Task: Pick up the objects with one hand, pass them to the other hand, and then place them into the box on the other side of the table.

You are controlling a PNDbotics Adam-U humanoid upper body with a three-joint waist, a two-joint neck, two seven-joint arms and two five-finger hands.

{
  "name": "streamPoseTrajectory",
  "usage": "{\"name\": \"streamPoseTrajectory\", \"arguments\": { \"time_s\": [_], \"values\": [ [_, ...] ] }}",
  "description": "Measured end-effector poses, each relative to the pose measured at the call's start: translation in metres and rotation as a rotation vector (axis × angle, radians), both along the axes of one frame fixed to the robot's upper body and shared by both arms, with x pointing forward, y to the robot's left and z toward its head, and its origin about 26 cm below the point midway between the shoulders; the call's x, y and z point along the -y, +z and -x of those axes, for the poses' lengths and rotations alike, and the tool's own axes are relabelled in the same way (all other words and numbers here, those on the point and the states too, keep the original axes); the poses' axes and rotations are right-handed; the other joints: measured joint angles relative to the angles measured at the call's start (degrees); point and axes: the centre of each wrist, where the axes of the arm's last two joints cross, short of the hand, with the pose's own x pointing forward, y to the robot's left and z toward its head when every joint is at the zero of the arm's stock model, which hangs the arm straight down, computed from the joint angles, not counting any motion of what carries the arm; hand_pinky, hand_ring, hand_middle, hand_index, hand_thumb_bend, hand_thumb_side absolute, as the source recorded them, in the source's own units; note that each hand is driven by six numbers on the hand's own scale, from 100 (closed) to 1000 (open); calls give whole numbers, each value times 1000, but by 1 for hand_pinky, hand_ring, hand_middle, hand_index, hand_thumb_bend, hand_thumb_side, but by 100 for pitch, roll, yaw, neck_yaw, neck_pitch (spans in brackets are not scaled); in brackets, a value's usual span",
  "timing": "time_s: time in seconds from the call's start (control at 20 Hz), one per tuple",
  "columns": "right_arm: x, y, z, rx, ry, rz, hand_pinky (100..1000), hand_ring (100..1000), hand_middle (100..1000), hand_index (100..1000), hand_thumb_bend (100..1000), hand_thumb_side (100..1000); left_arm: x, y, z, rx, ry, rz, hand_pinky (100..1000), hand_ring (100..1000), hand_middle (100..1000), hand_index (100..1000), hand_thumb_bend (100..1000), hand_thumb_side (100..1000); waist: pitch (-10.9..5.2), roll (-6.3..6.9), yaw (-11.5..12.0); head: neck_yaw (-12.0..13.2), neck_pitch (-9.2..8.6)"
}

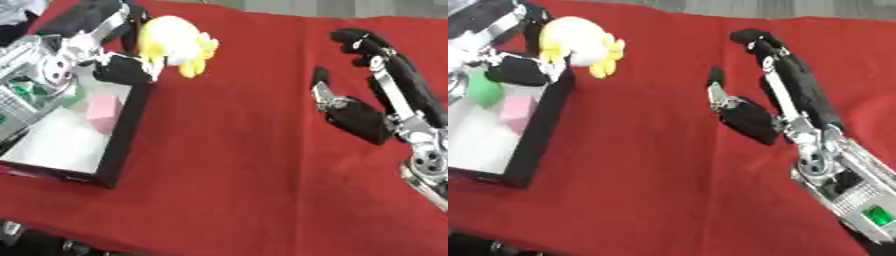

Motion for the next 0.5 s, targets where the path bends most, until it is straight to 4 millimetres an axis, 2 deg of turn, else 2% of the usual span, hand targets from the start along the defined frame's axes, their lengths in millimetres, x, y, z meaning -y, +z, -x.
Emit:
{"name": "streamPoseTrajectory", "arguments": {
  "time_s": [0.5],
  "values": [
    [1, -2, 0, 7, -17, -28, 818, 875, 916, 913, 100, 661, -45, -9, 18, 20, 163, 39, 802, 485, 283, 326, 100, 247, 0, -3, -19, 307, -10]
  ]
}}
